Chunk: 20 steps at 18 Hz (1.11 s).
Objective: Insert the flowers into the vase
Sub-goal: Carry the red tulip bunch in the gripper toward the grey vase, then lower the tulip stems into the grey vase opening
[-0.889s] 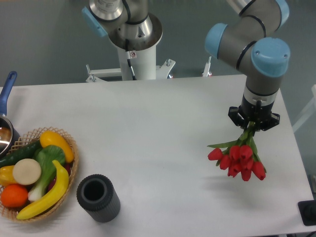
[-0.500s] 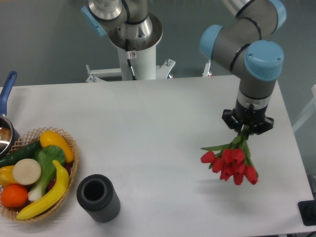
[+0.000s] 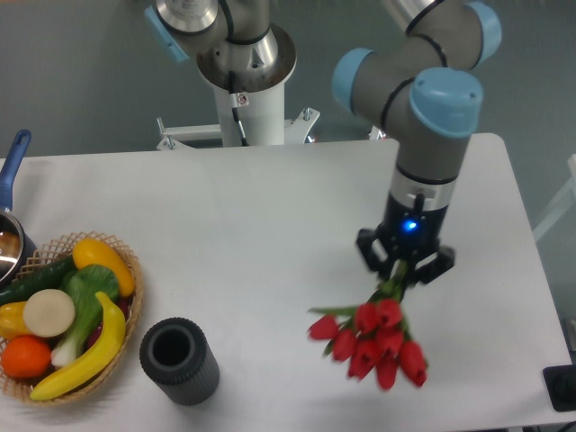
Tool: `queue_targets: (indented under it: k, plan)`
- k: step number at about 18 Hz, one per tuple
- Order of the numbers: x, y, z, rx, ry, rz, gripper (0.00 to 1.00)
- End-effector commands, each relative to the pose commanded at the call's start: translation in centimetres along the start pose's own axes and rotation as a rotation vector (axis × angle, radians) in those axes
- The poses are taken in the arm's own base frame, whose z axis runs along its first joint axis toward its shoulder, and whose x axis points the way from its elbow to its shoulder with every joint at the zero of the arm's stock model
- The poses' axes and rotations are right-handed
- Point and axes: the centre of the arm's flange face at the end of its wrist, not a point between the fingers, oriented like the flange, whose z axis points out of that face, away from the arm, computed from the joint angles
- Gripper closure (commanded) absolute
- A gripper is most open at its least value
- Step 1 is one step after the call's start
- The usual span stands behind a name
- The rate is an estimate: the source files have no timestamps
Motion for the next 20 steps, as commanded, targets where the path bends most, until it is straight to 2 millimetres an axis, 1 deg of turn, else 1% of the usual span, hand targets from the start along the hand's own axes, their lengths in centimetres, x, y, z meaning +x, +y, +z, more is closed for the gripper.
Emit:
queue_targets:
  k: [2,4,6,7,8,10,11,13,15,17,18,19,20]
  plan:
    - [1.5,-2.5,0.2,0.06,0.056,0.032,1.0]
    - [2.6,-4.9,-0.3,0.096,0.065,0.051,1.0]
    - [5.5,-8.2,-0.4,0.16,0.092,0.121,1.0]
    - [6.2,-9.0,-0.5,0.201,0.112,0.141,1.0]
    - [6.6,-9.5,-0.7,0.237,0.133,0.155,1.0]
    - [7.5,-9.9,-0.4,0.289,0.191,0.177,1.0]
    - [7.6,-10.0,-0.6,0.303,0.209,0.18,1.0]
    - [7.6,-10.0,-0.8,0.336,0.262,0.178,1.0]
    - [7.1,-9.9,-0.8,0.374,0.323,0.172,1.0]
    - [6.9,-9.9,0.5,0.386,0.365,0.168,1.0]
    - [7.1,-9.8,1.2,0.384,0.379,0.167,1.0]
    - [7.4,-9.7,1.8,0.378,0.388,0.165,0.99]
    - [8.4,-9.8,2.7,0.372,0.406,0.17,0.96]
